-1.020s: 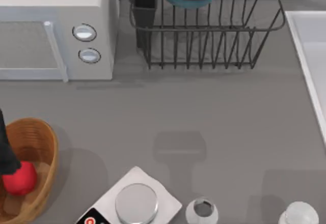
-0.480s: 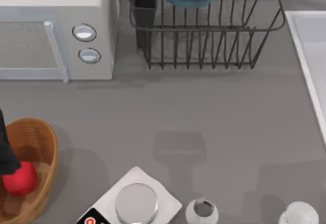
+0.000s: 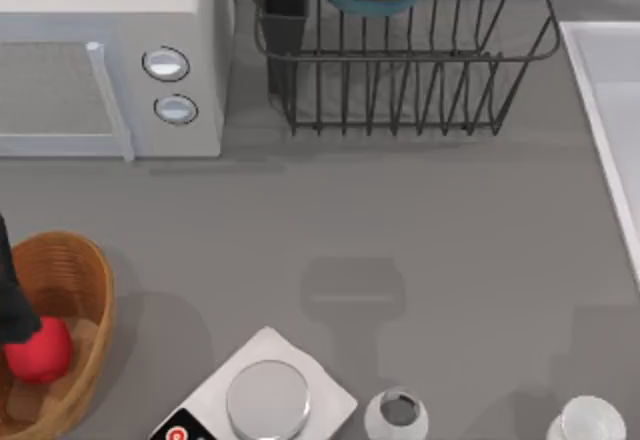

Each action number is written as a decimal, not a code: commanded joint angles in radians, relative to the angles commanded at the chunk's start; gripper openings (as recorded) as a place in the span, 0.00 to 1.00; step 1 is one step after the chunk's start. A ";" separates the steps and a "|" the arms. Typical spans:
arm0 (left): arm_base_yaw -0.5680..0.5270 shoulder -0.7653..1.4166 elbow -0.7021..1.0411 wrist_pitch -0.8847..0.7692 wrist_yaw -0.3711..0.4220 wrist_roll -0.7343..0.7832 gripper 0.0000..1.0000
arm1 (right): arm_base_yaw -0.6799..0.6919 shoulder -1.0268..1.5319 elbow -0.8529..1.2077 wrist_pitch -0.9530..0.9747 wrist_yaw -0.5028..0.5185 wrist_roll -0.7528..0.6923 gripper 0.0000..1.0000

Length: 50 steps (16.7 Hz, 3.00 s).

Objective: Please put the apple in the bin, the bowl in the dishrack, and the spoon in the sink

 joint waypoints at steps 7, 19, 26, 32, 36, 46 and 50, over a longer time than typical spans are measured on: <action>0.000 0.000 0.000 0.000 0.000 0.000 1.00 | 0.001 0.088 -0.096 0.176 0.000 0.001 1.00; 0.000 0.000 0.000 0.000 0.000 0.000 1.00 | 0.001 0.088 -0.096 0.176 0.000 0.001 0.25; 0.000 0.000 0.000 0.000 0.000 0.000 1.00 | 0.001 0.088 -0.096 0.176 0.000 0.001 0.00; 0.000 0.000 0.000 0.000 0.000 0.000 1.00 | 0.008 0.015 -0.063 0.089 0.037 0.041 0.00; 0.000 0.000 0.000 0.000 0.000 0.000 1.00 | 0.006 -0.013 -0.010 0.008 0.037 0.035 0.00; 0.000 0.000 0.000 0.000 0.000 0.000 1.00 | 0.004 -0.101 0.131 -0.224 0.037 0.032 0.00; 0.000 0.000 0.000 0.000 0.000 0.000 1.00 | 0.004 -0.146 0.200 -0.337 0.037 0.031 0.00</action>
